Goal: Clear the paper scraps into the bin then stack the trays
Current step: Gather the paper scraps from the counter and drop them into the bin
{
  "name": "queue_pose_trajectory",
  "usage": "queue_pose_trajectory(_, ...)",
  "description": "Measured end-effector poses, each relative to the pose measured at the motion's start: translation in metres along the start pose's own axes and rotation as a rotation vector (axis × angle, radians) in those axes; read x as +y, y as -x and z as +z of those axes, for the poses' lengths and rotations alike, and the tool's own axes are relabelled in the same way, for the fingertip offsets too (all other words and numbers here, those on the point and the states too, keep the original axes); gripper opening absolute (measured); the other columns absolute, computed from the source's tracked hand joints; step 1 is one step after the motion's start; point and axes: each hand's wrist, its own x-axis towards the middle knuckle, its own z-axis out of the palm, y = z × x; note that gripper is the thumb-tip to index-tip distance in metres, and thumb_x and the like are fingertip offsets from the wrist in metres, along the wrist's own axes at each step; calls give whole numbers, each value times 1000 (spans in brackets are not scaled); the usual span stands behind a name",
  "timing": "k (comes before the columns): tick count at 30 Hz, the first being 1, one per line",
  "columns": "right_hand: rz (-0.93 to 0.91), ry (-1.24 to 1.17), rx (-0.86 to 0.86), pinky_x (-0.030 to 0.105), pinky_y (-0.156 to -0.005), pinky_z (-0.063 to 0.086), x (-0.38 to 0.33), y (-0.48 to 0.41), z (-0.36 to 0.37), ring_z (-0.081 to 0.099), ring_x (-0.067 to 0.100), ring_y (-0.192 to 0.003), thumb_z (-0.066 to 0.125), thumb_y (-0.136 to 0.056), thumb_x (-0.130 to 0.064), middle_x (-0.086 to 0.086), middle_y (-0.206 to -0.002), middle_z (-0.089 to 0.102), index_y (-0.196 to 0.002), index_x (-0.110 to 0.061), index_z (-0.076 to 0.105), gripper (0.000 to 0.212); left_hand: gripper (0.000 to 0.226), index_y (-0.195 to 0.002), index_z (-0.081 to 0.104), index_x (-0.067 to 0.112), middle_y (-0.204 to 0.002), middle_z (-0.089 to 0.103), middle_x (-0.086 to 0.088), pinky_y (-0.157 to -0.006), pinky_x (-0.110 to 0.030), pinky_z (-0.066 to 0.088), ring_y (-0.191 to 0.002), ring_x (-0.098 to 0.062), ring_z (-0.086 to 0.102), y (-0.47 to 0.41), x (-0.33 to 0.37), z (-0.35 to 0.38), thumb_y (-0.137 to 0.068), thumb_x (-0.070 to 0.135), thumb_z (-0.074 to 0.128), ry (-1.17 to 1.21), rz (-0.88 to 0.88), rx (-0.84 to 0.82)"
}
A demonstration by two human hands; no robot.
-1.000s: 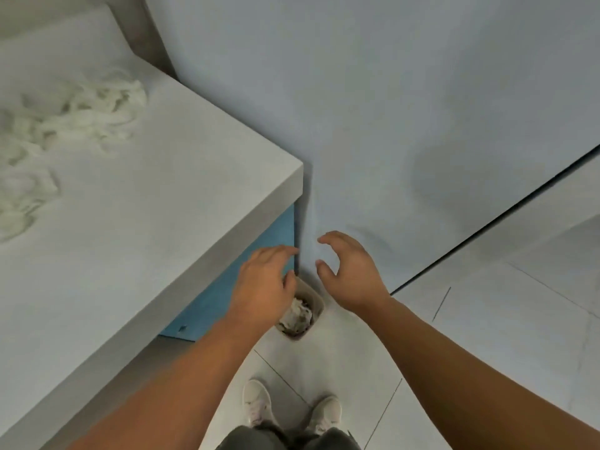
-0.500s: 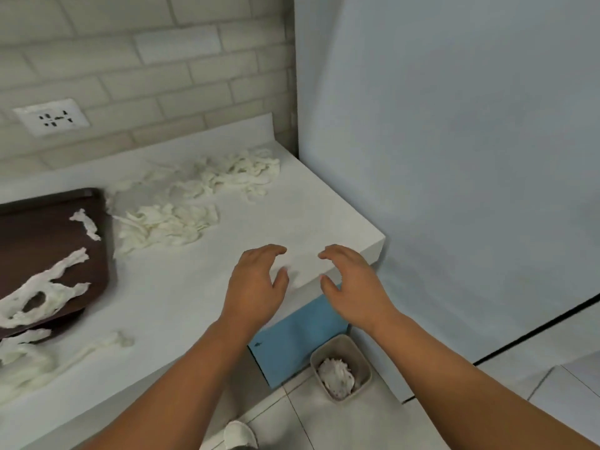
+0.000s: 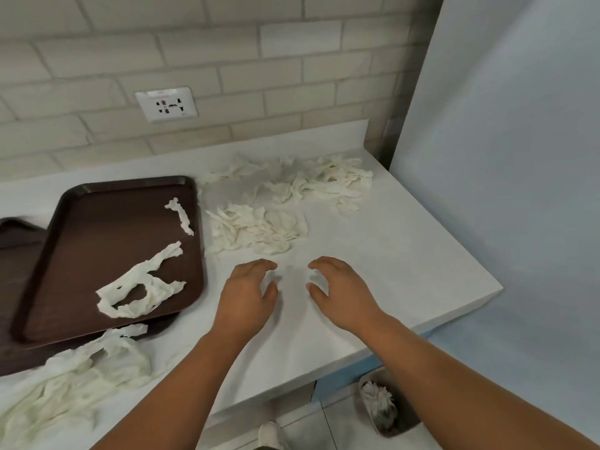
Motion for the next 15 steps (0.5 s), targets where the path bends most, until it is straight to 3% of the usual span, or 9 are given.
queue_pose_trajectory(4, 13, 53, -24, 31, -106, 39, -17, -51, 28, 45, 17, -128, 53, -94, -50, -5, -140, 52, -135, -23, 54, 49, 34, -120, 66, 19, -123, 64, 6, -97, -20, 36, -119, -16, 54, -20, -36, -11, -87, 14, 67, 10, -28, 14)
queue_pose_trajectory(11, 3, 201, -93, 38, -101, 43, -28, -103, 68, 44, 23, -127, 52, -97, -38, -2, -142, 48, -139, -23, 49, 44, 31, -116, 67, 20, -121, 63, 8, -92, -19, 39, -116, -12, 53, -43, -80, -21, -85, 13, 68, 13, 10, -13)
queue_pose_trajectory(15, -2, 220, -69, 41, -91, 48, -24, -105, 83, 53, 30, -109, 61, -92, -37, 7, -120, 62, -126, -15, 62, 41, 31, -116, 67, 19, -121, 62, 9, -92, -15, 36, -115, -11, 51, -54, -92, -21, -86, 10, 67, 20, 5, 3)
